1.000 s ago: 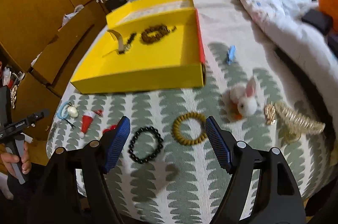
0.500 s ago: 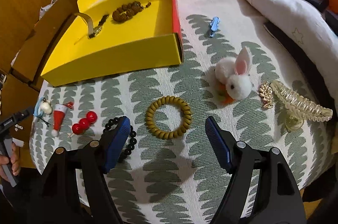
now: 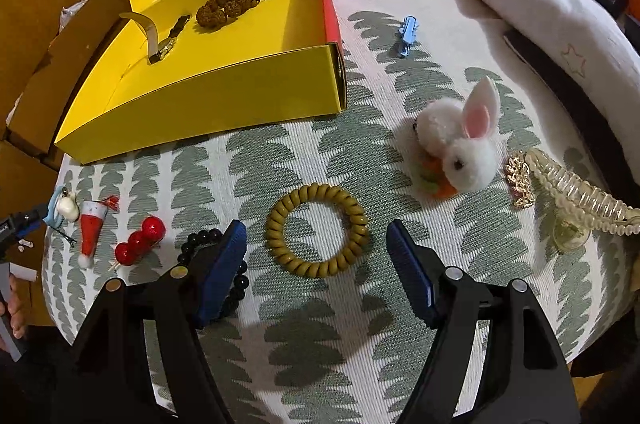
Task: Organize jewelry
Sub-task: 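Move both tools back toward the blue bangle and olive coil bracelet, then grasp the blue bangle with the left tool while the right tool grasps the olive coil bracelet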
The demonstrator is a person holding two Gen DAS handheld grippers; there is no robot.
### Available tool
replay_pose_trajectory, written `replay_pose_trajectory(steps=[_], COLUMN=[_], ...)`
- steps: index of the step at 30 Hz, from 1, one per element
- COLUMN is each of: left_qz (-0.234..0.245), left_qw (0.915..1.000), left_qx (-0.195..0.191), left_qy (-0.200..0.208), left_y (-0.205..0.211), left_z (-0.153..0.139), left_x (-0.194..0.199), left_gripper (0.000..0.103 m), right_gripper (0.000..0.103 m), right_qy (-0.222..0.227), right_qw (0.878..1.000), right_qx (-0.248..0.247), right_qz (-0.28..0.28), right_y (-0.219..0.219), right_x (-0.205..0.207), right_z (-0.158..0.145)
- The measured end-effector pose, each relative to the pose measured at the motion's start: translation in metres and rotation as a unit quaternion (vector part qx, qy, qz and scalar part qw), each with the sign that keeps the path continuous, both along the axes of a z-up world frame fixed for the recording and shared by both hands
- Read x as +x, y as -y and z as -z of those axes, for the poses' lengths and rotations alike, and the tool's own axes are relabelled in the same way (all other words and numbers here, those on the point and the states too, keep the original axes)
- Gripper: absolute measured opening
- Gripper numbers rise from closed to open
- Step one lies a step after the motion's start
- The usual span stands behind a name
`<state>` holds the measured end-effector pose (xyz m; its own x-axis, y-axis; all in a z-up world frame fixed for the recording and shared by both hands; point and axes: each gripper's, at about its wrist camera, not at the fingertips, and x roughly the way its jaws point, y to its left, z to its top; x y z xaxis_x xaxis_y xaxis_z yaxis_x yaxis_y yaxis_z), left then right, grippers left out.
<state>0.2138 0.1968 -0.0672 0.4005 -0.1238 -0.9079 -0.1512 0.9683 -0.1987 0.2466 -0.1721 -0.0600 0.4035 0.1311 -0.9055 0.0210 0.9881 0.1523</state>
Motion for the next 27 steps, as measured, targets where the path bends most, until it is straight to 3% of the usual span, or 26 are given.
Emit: replay_pose_trajectory(steps=[18,23,27], left_qz=[-0.019,-0.023,-0.022], left_qw=[0.9994,0.9991,0.9989], left_qx=[0.013,0.012,0.019], left_qy=[-0.024,-0.035,-0.037], left_y=[-0.008,-0.011,-0.009], left_z=[0.012,0.017,0.018], left_x=[0.008,0.011,0.013], left_gripper=[0.085,0.072,0.070], right_gripper=[0.073,0.057,0.055], right_qy=[0.003,-0.001,-0.010], right_qw=[1.000,1.000,1.000], right_qx=[-0.004,0.001,-0.010], right_qz=[0.006,0.014,0.016], right_y=[-0.003,0.001,0.000], right_x=[0.006,0.011,0.014], right_z=[0.003,0.007,0.014])
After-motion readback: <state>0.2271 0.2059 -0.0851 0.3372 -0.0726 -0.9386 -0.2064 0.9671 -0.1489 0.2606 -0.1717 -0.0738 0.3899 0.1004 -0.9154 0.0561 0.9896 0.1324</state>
